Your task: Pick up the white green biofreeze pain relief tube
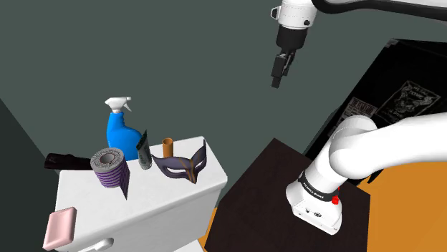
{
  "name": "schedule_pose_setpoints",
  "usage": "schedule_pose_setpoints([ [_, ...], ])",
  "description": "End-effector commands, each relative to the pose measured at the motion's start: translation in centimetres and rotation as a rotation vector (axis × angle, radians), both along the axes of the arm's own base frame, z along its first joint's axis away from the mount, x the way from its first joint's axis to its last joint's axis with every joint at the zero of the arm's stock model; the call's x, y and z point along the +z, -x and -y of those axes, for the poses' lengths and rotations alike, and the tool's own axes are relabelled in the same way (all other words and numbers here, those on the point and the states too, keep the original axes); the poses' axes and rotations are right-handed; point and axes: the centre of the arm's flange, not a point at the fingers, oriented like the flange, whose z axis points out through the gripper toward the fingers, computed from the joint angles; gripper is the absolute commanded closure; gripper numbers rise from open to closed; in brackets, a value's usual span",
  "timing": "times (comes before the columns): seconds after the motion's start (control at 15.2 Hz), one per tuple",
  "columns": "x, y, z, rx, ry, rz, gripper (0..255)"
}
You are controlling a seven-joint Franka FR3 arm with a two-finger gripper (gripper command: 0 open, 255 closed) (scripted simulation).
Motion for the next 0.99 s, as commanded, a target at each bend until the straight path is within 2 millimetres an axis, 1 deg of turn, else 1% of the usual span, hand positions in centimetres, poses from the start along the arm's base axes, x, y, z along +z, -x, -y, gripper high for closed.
schedule_pose_setpoints([
  [0.0, 0.0, 0.0, 0.0, 0.000, 0.000, 0.000, 0],
  [0.46, -4.0, -1.6, -7.2, -0.220, -0.044, -0.026, 0],
  [0.92, -7.7, -4.6, -14.1, -0.440, -0.088, -0.051, 0],
])
